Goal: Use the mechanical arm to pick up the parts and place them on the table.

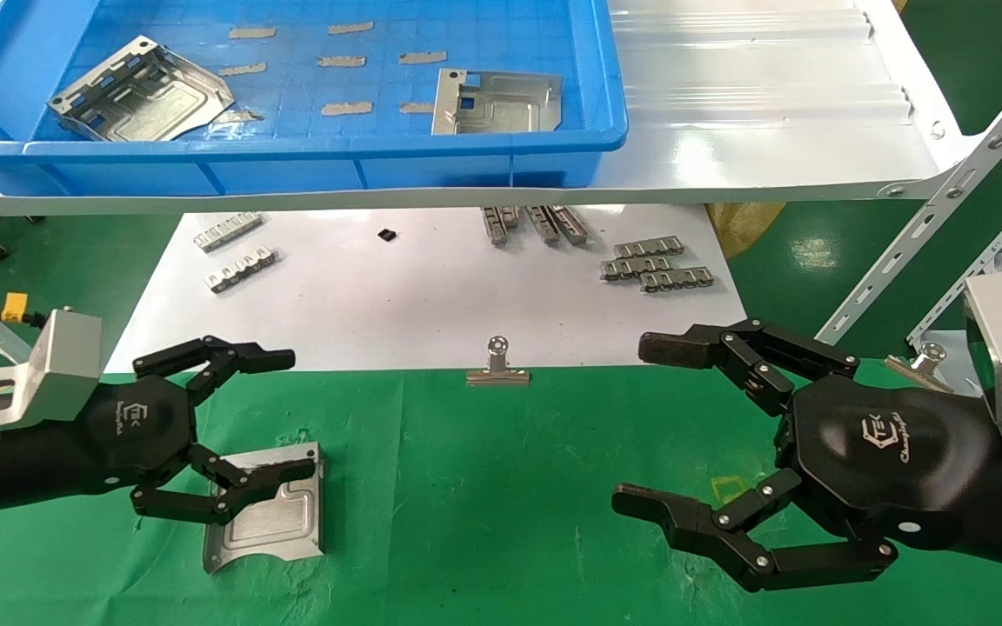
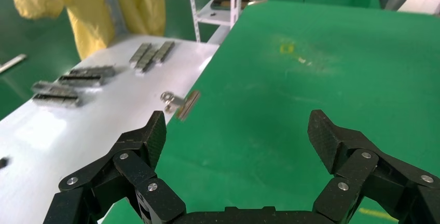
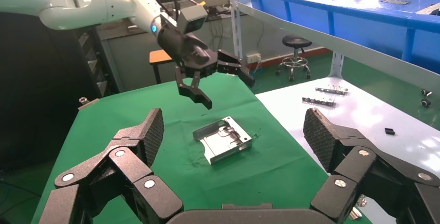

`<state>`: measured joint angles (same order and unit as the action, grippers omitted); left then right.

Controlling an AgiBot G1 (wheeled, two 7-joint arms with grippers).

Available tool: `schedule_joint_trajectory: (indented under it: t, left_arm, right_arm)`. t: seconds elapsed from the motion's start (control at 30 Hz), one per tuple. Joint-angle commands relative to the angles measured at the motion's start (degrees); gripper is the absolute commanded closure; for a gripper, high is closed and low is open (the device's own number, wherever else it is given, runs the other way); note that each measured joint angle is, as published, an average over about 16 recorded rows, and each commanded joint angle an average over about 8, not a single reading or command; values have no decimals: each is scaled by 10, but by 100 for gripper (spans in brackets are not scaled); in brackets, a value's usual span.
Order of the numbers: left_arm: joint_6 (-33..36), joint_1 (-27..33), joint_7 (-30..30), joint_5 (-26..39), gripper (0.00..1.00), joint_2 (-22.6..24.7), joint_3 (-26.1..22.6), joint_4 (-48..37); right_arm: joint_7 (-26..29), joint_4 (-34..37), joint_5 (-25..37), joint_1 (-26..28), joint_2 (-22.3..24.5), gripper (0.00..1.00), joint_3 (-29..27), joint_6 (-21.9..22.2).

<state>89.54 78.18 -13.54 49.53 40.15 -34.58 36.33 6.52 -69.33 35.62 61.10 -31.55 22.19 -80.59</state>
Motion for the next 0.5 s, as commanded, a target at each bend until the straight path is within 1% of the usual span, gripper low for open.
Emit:
schedule_joint_trajectory:
  t: [0.03,0.5]
  left_arm:
    - [-2,-9,13,-4,0,-3,10,20]
    - [-16,-71,103,-33,0,-22,79,159]
  right_arm:
    - [0,0,0,0,0,0,0,0]
    - [0,0,0,0,0,0,0,0]
